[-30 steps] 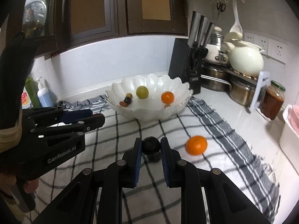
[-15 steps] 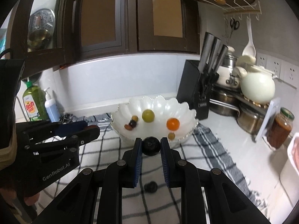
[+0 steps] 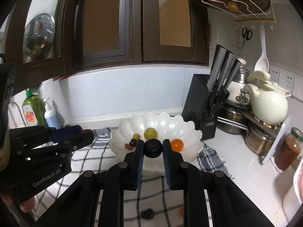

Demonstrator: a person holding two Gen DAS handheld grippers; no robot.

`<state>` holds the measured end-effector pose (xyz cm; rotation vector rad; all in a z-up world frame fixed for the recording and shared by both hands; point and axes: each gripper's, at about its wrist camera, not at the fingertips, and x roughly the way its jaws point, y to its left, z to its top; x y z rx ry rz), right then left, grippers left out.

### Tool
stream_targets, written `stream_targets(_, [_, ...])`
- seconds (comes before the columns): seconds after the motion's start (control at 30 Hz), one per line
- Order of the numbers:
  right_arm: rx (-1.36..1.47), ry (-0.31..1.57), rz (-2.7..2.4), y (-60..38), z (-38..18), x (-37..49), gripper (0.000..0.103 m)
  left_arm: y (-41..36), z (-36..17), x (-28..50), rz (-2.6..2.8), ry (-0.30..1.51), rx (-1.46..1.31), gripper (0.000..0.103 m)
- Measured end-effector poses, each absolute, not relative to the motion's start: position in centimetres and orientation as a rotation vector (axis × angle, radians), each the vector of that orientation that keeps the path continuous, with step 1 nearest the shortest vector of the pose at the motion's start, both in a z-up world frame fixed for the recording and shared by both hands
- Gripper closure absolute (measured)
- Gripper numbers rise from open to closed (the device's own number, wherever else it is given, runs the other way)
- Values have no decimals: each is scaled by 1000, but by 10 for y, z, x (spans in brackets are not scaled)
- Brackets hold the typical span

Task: Organize fruits
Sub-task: 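Carry the date and dark plum over the white bowl, then open both tools to drop the date and plum into the bowl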

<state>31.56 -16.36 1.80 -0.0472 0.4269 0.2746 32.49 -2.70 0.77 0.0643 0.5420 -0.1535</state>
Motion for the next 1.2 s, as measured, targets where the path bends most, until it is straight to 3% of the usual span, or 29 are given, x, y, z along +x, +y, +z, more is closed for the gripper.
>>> stream_targets(0.63, [-61,519,246,-179,9,413,82,-47,7,409,-165,583,58,77])
stream_targets(1.2, [-86,635,263,-189,-26,469,82,-63,-29,468,-175,713,59,77])
